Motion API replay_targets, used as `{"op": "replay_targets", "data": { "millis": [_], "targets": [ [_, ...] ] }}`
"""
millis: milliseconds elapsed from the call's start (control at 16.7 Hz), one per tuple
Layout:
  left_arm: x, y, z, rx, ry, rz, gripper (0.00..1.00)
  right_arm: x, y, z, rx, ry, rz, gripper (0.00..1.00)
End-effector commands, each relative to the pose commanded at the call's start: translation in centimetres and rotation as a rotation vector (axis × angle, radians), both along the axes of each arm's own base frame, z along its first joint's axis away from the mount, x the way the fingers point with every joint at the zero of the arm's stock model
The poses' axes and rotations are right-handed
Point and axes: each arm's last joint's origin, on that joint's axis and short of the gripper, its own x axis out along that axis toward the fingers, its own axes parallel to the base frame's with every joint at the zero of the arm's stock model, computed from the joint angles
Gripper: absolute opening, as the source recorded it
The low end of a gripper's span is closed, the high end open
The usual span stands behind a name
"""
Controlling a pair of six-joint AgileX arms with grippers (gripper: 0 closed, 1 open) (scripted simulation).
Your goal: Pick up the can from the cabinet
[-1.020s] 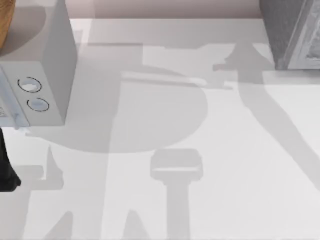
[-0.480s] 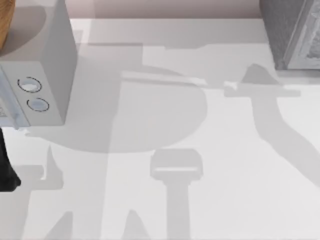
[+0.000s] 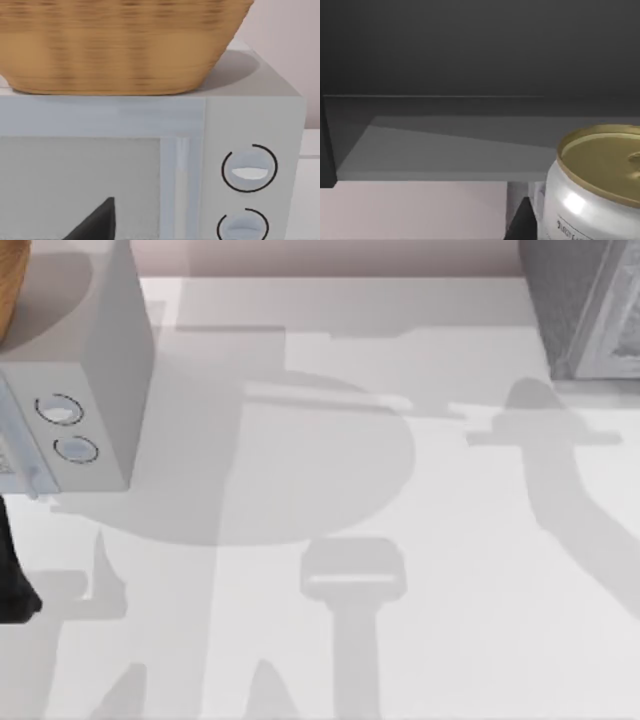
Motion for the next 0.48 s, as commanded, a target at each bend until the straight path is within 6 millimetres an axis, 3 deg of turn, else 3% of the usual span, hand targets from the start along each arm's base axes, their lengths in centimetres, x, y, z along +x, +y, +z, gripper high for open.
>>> {"op": "replay_targets", "data": {
  "millis": [240, 480],
  "targets": [
    [0.0, 0.0, 0.0, 0.0, 0.0, 0.0, 1.0, -0.9, -2.5, -4.7, -0.002, 0.006, -0.006, 0.0],
    [0.0, 0.0, 0.0, 0.0, 0.0, 0.0, 1.0, -1.9, -4.9, -12.4, -0.011, 0.031, -0.008, 0.0]
  ]
}}
